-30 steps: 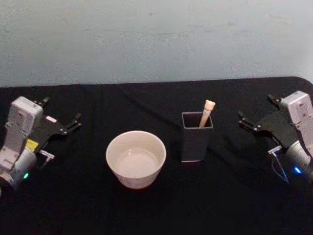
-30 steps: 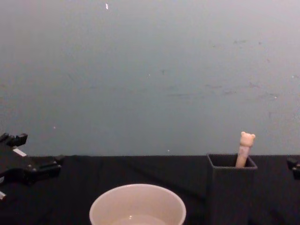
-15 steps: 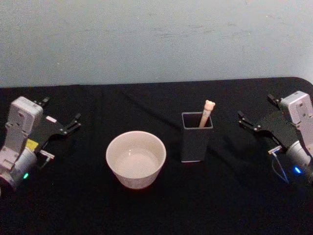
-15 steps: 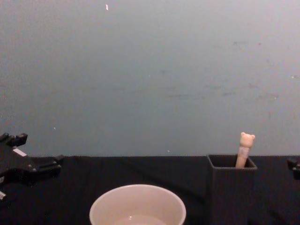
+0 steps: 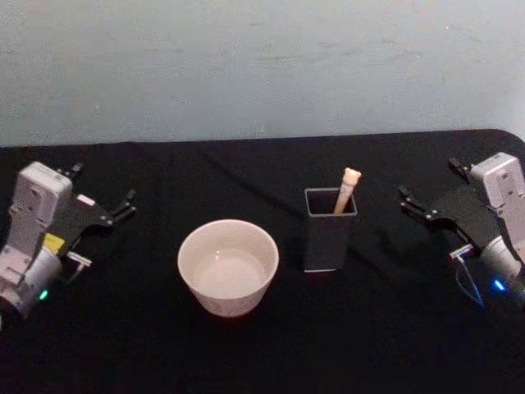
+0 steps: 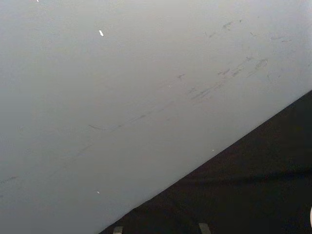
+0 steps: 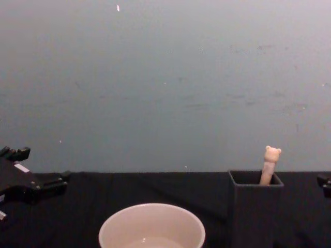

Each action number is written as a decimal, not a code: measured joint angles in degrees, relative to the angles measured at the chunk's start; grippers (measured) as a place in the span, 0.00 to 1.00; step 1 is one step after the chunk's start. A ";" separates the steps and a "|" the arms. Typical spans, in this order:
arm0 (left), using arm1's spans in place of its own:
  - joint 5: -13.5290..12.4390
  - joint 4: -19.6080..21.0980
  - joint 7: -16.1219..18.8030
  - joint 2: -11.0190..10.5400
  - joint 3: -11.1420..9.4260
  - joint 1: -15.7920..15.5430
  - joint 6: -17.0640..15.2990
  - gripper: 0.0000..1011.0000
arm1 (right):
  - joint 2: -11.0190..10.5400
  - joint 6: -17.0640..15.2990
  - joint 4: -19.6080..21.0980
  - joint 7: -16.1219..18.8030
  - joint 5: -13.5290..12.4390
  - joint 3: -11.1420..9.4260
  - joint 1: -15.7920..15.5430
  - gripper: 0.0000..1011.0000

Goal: Pick up the stirring spoon with one hand, stir inside the cup, then place it back in its original position.

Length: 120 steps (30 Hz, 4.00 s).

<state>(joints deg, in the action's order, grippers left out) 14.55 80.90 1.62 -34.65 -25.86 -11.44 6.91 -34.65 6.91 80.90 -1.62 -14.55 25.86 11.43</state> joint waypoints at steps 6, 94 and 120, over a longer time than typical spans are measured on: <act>0.00 0.00 0.00 0.00 0.00 0.00 0.00 0.99 | 0.00 0.00 0.00 0.00 0.00 0.00 0.00 0.99; 0.00 0.00 0.00 0.00 0.00 0.00 0.00 0.99 | 10.56 -4.12 -5.96 32.37 -22.14 -5.81 4.11 0.99; 0.00 0.00 0.00 0.00 0.00 0.00 0.00 0.99 | 10.54 -4.00 -5.90 32.36 -22.14 -5.81 4.05 0.39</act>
<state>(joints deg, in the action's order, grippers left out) 14.55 80.90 1.62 -34.64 -25.86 -11.43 6.91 -24.11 2.90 75.00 30.74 -36.69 20.06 15.49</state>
